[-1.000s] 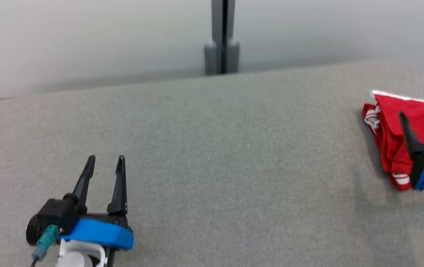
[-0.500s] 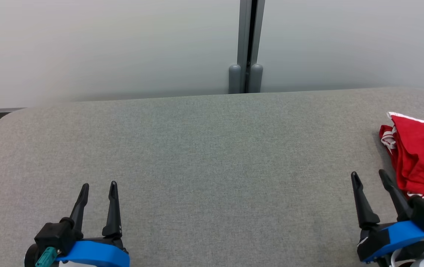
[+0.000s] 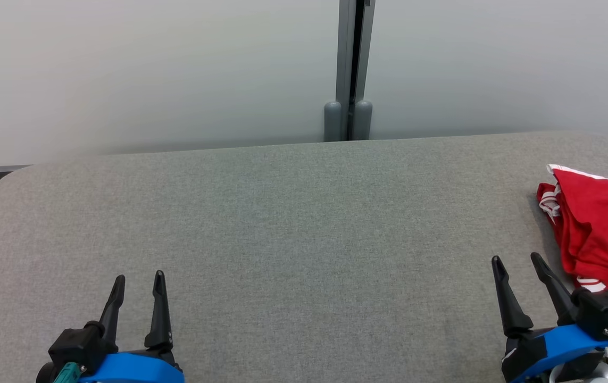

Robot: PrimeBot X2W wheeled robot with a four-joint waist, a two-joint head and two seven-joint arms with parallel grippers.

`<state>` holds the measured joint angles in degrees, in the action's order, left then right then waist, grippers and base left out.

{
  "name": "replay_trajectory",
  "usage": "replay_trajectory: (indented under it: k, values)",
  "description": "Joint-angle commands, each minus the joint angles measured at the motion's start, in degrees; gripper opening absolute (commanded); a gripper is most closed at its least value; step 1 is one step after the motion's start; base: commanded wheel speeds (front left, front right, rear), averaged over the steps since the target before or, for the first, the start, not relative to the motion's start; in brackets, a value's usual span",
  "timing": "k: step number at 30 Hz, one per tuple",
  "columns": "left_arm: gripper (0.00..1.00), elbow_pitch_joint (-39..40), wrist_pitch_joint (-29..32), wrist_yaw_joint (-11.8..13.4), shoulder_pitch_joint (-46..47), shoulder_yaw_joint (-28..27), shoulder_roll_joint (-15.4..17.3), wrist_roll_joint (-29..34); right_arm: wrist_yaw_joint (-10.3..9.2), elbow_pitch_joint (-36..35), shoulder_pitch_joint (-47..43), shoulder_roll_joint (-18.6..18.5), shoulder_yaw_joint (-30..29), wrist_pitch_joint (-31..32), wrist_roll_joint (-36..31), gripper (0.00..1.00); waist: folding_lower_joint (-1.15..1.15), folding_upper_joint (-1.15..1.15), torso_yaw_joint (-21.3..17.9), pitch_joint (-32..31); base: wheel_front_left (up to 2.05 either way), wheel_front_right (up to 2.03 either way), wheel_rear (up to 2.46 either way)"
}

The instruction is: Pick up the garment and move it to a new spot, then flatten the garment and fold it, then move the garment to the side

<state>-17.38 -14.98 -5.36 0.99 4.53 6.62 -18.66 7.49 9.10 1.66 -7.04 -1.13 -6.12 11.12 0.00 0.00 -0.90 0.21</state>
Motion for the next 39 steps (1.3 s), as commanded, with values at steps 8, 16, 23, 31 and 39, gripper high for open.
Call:
replay_trajectory:
  k: [8,16,23,31,39]
  values:
    - [1.0,-0.7,-0.3,-0.5,-1.0,-0.9,-0.5,0.7,0.01,1.3,-1.0,0.4,-0.6,-0.4,-0.5,1.0,0.0,0.0,-0.4,-0.6,0.0,0.0,0.0]
    - [1.0,-1.6,-0.3,-0.9,-0.8,-0.6,-0.4,0.7,0.01,2.0,-0.7,0.9,-0.2,-0.4,-0.6,1.0,0.0,0.0,-0.5,-0.6,0.0,0.0,0.0]
    - [0.0,-3.3,0.3,-0.8,-1.4,-0.2,-0.9,0.4,0.0,3.7,-0.4,1.3,0.0,0.1,-0.3,0.0,0.0,0.0,-0.4,-0.6,0.0,0.0,0.0]
    - [0.0,-3.5,2.2,-0.9,-1.0,-1.3,-1.3,-5.5,0.0,4.7,0.0,1.6,-0.7,1.4,6.1,0.0,0.0,0.0,-0.4,-0.6,0.0,0.0,0.0]
    - [0.0,-2.6,4.3,-1.1,-0.3,-2.3,-1.6,-13.1,0.0,4.5,0.4,1.9,-1.1,2.5,14.5,0.0,0.0,0.0,-0.3,-0.5,0.0,0.0,0.0]
